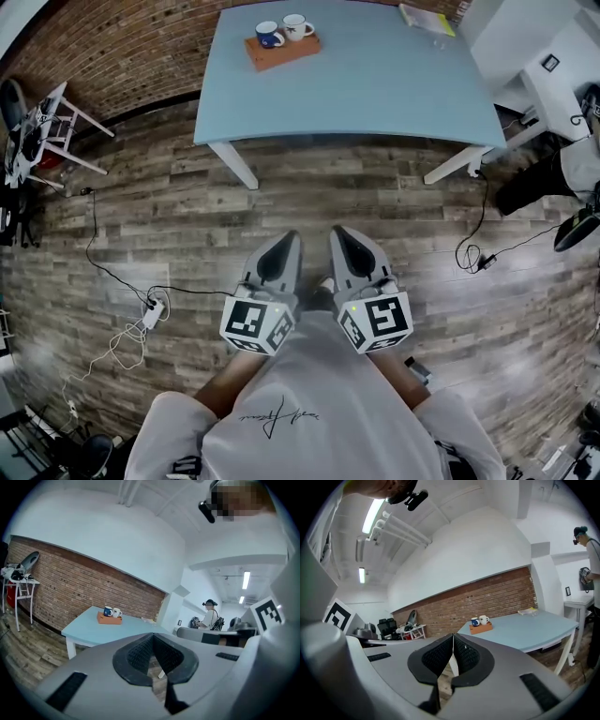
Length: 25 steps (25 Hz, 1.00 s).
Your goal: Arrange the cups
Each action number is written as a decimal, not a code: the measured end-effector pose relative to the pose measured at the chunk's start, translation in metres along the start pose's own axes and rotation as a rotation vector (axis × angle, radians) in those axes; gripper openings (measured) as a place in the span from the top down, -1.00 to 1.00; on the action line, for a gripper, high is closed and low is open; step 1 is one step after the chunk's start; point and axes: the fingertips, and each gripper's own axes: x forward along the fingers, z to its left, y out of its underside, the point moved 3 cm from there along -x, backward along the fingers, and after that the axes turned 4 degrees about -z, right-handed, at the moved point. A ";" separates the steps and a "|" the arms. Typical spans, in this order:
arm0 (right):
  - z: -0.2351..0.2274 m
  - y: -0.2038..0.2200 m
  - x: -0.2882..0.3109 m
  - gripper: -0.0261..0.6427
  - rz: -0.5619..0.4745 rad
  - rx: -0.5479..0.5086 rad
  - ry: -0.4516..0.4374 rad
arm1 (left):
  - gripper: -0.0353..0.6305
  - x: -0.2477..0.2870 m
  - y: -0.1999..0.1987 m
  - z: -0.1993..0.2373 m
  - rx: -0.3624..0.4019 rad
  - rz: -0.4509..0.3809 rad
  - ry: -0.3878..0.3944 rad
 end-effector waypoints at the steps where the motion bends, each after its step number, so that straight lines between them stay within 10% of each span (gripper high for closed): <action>1: -0.004 0.001 -0.003 0.86 0.001 0.007 -0.001 | 0.87 0.002 0.002 -0.004 0.000 0.004 -0.001; 25: -0.066 -0.009 0.022 0.86 -0.024 -0.010 -0.055 | 0.87 0.088 0.004 -0.031 -0.002 0.011 0.047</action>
